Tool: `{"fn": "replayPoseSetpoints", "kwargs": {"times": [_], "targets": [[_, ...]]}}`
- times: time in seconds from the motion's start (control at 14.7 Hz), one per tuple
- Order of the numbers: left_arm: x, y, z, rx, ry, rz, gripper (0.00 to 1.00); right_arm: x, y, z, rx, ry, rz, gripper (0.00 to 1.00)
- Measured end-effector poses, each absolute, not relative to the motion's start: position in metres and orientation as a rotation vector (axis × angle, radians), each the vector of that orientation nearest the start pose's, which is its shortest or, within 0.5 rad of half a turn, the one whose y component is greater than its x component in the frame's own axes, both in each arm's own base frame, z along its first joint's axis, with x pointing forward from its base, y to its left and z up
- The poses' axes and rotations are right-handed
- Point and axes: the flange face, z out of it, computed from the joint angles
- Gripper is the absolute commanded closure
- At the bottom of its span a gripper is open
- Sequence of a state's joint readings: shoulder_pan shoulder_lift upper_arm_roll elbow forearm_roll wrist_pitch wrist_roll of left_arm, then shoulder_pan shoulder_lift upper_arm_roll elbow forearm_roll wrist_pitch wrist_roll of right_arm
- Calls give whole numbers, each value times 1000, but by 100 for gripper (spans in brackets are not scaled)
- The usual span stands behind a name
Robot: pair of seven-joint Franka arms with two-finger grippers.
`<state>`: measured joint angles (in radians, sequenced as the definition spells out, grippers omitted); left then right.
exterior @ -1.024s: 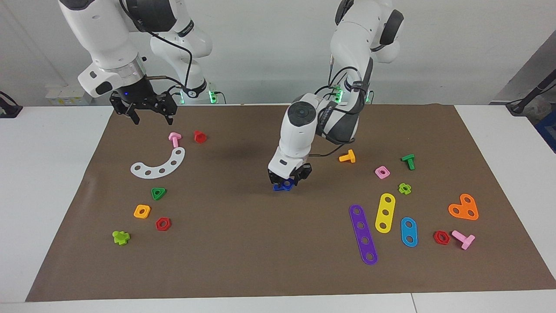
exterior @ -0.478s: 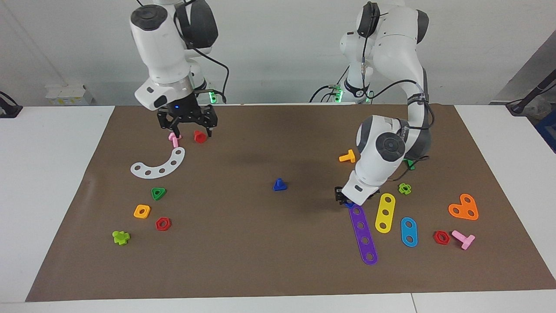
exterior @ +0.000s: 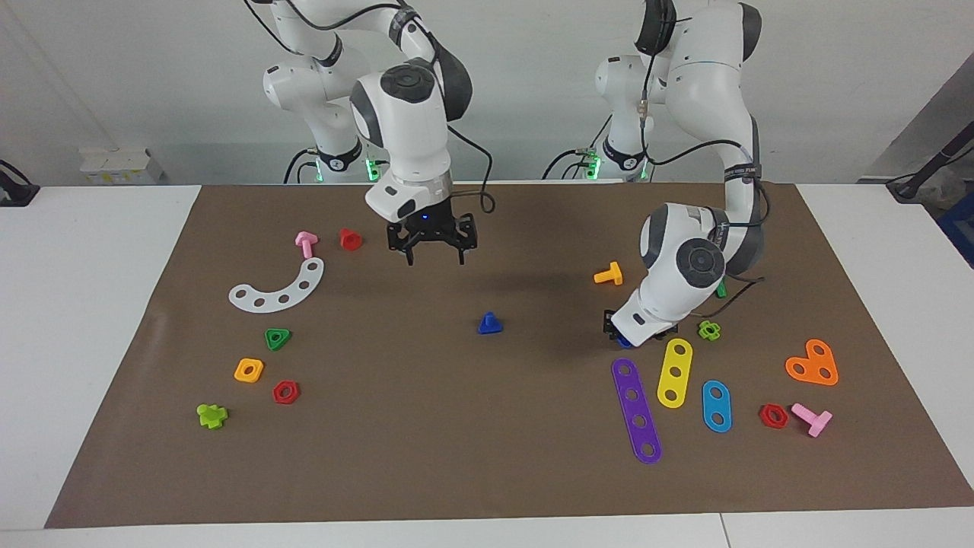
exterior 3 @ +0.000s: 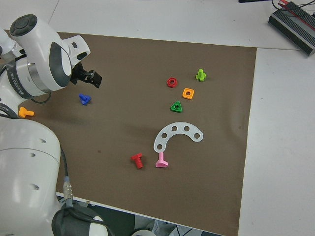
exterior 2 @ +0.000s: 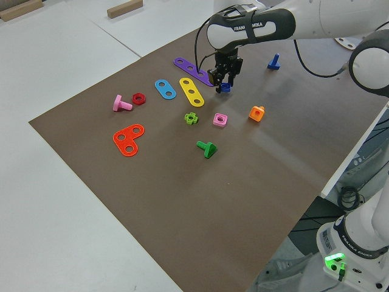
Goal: Unscrew and place screws in storage area
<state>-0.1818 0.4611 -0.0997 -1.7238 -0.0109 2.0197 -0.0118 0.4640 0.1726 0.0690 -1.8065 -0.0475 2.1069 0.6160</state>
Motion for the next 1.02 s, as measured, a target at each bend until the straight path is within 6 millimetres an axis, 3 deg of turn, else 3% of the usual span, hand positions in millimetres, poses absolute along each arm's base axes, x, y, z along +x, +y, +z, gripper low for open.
{"fn": "replayPoseSetpoints", "kwargs": {"times": [0.27,0.48,0.75,1.02], "targets": [[618,-171,307,-3135,411,258,0,549,320,432,-3070,97,-223,5],[623,-150,329,-3148,359,209,0,558,325,413,-3048,95,-257,8],[613,-74,398,-3155,195,232,0,565,336,370,-3056,66,-254,10],[587,-25,472,-3158,72,112,0,560,365,335,-3066,29,-277,18]]}}
